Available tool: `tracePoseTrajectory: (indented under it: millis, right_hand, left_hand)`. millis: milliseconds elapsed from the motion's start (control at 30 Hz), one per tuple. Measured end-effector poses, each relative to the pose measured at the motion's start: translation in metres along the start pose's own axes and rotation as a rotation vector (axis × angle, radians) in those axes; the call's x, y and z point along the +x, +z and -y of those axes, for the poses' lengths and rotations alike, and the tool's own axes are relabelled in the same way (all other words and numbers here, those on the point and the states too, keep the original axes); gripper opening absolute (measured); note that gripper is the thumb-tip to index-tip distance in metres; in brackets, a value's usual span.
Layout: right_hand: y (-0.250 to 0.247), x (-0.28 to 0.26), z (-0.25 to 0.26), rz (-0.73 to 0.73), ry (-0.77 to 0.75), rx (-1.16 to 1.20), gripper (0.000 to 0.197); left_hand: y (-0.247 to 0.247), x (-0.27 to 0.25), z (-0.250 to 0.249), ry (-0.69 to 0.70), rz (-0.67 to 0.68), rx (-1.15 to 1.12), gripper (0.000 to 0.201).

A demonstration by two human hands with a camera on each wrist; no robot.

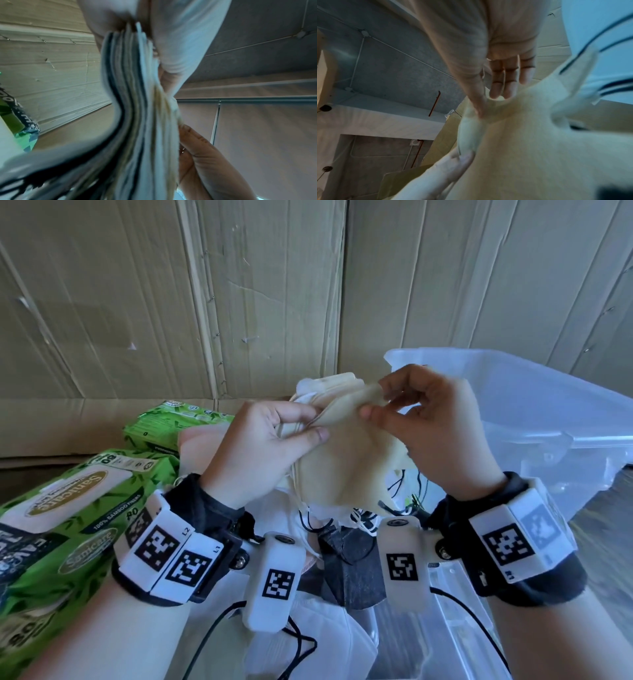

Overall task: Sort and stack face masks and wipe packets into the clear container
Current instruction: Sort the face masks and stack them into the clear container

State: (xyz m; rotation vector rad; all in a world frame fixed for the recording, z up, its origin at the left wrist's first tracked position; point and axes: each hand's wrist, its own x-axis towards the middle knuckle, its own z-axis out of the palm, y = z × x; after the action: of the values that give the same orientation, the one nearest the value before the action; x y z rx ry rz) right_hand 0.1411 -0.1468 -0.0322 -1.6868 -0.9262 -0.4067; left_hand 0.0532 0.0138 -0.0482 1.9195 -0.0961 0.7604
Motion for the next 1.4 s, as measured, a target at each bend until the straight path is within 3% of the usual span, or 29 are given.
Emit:
tracePoseTrajectory:
  millis: [133, 267, 400, 533, 733, 900, 1067, 1133, 1267, 1367, 1400]
  right_hand:
    - [-0.004, -0.001, 0.005, -0.056, -0.022, 0.031, 0.027]
    - [0.001, -0.002, 0.007, -0.001, 0.005, 0.083, 0.018]
    - [0.002, -0.002, 0.007, 0.010, -0.034, 0.028, 0.024]
    - [0.001, -0.003, 0.007, 0.076, -0.113, -0.096, 0.022]
    - [-0.001, -0.004, 0.009, 0.152, -0.154, -0.279, 0.041]
    - [0.002, -0.004, 0.005, 0.121, -0.188, -0.331, 0.030]
    - [0.000, -0.006, 0.010, 0.139, -0.239, -0.201, 0.010]
    - [0.001, -0.008, 0.014, 0.212, -0.186, -0.084, 0.010]
    - [-0.001, -0.005, 0.013, 0.303, 0.021, 0.123, 0.030]
    - [-0.004, -0.003, 0.008, 0.349, 0.088, 0.046, 0.007]
    - [-0.005, -0.003, 0.006, 0.348, 0.087, -0.020, 0.010]
  left_hand:
    - [0.002, -0.003, -0.008, 0.007, 0.014, -0.019, 0.016]
    - [0.002, -0.005, -0.010, 0.014, 0.017, -0.022, 0.013]
    - [0.002, -0.005, -0.008, 0.064, 0.033, 0.059, 0.008]
    - [0.001, -0.004, -0.007, 0.099, 0.070, 0.038, 0.026]
    - [0.001, -0.004, -0.005, 0.202, 0.079, 0.038, 0.040]
    - [0.001, -0.003, -0.003, 0.175, 0.045, 0.044, 0.041]
    - [-0.001, -0.001, 0.000, 0.162, -0.007, 0.083, 0.031]
    - [-0.001, -0.002, 0.000, 0.149, 0.000, 0.126, 0.027]
    - [0.002, -0.005, -0.002, 0.108, 0.050, 0.151, 0.030]
    - [0.004, -0.006, -0.004, 0.106, 0.079, 0.109, 0.015]
    - [0.004, -0.006, -0.004, 0.100, 0.091, 0.077, 0.010]
